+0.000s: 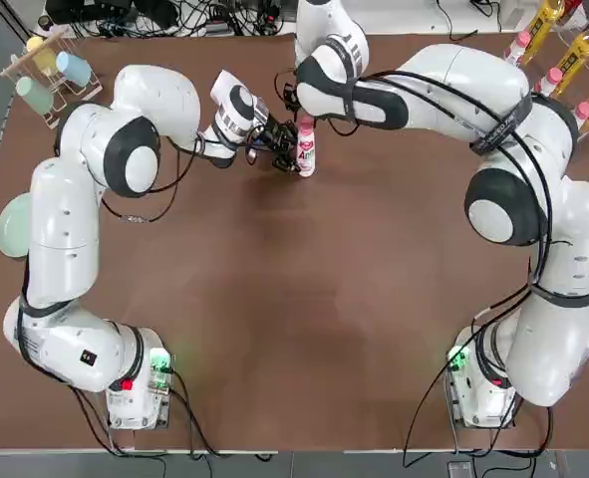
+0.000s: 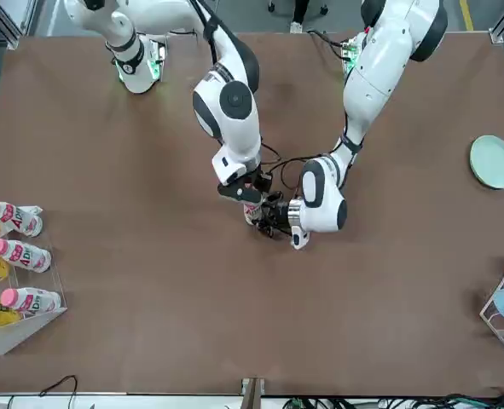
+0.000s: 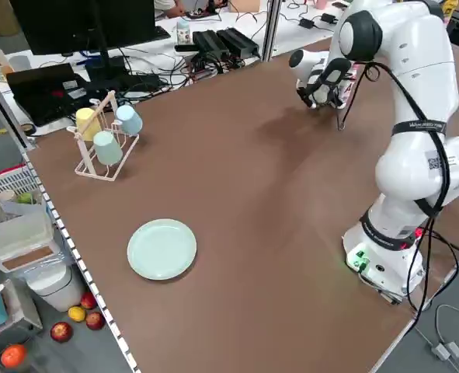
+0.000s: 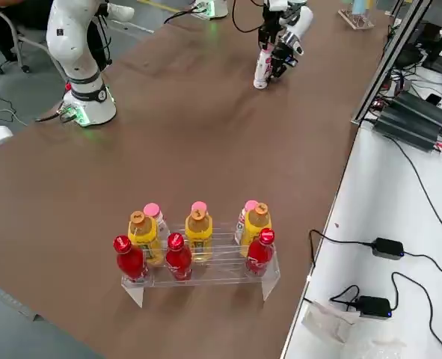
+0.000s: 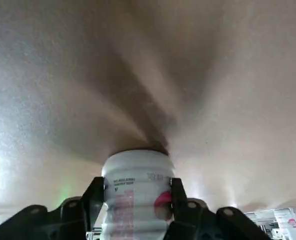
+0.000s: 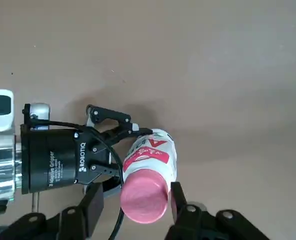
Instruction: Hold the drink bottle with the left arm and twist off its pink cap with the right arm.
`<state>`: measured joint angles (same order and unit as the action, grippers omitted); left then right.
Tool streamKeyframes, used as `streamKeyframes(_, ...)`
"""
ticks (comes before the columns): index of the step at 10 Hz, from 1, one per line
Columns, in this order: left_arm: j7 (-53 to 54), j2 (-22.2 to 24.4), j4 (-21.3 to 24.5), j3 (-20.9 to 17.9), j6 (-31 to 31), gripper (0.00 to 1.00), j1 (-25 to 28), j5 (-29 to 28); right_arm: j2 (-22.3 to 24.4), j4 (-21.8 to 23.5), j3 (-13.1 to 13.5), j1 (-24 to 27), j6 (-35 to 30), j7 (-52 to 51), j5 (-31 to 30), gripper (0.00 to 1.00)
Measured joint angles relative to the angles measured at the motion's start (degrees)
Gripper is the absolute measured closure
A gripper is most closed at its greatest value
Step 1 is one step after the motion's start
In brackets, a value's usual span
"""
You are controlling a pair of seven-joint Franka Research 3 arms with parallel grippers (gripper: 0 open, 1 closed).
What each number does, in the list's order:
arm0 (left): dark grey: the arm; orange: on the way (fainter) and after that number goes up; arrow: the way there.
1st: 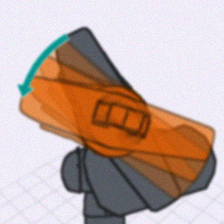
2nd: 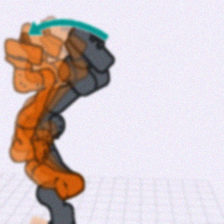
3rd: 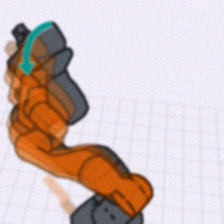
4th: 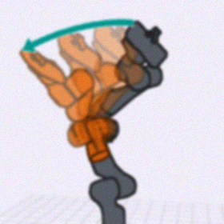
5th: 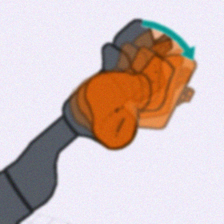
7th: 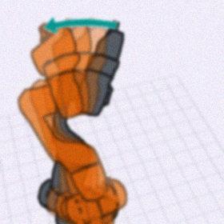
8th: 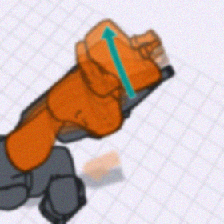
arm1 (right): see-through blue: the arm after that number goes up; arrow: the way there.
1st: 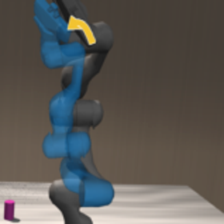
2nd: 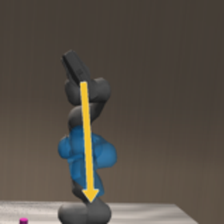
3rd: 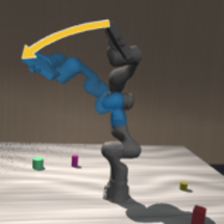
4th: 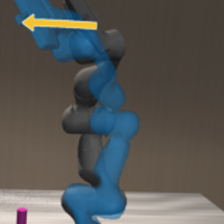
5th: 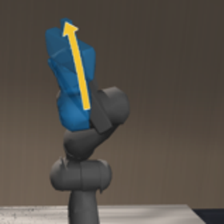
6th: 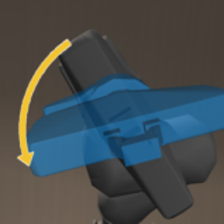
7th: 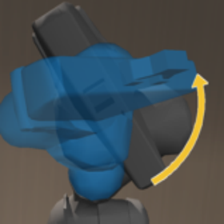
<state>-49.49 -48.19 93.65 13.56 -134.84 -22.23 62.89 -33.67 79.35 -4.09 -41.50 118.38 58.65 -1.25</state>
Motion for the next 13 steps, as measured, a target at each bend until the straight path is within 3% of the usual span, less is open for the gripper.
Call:
streamKeyframes(7,-0.3,0.0,0.0,0.0,0.1,0.41,0.0,0.0,-0.2,0.2,0.0,-0.4,-0.3,0.0,0.0,0.4)
streamKeyframes(11,-0.6,0.0,0.1,0.0,0.5,0.41,0.2,0.0,-0.2,0.1,0.3,-0.3,-0.8,0.0,-0.1,0.56)
streamKeyframes(13,-0.9,0.0,0.1,-0.1,0.9,0.41,0.3,0.0,-0.2,0.1,0.3,-0.4,-0.8,-0.4,-0.1,0.57)
